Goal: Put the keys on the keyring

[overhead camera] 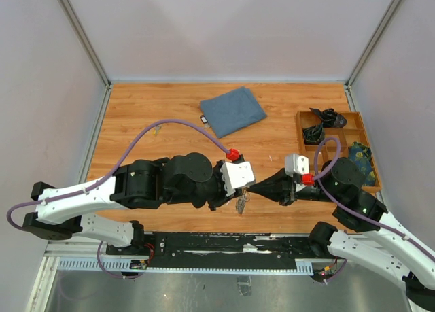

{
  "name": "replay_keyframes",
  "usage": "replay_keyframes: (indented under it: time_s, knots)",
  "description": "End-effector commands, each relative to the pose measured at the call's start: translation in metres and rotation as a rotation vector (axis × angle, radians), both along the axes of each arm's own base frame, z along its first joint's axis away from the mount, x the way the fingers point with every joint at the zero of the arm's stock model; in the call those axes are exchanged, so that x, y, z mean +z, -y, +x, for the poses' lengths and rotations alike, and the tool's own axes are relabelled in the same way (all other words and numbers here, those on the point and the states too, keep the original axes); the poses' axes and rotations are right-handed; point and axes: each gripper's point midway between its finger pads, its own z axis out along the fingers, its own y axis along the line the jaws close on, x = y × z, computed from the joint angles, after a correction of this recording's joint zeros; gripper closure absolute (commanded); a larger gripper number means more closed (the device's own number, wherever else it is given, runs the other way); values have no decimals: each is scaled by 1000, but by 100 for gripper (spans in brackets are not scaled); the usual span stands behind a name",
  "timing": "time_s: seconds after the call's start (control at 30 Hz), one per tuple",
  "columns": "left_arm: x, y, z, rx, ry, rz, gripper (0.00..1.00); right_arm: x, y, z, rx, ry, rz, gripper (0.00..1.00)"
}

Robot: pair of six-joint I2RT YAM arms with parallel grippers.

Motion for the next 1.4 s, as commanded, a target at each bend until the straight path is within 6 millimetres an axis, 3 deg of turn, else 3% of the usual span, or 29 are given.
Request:
replay_keyframes:
  time_s: [0.0,0.4,0.83,1.37]
  knots:
    - [0,4,-1,-1,3,-13,72,36,4,-12,31,60,100,100]
    - [5,5,3,16,20,-19,72,40,5,-20,67,68,109,100]
    - [5,6,2,9,20,-18,99,43,6,-21,67,72,117,100]
    - [1,4,5,26,23,-11,100,58,10,-22,57,83,177,100]
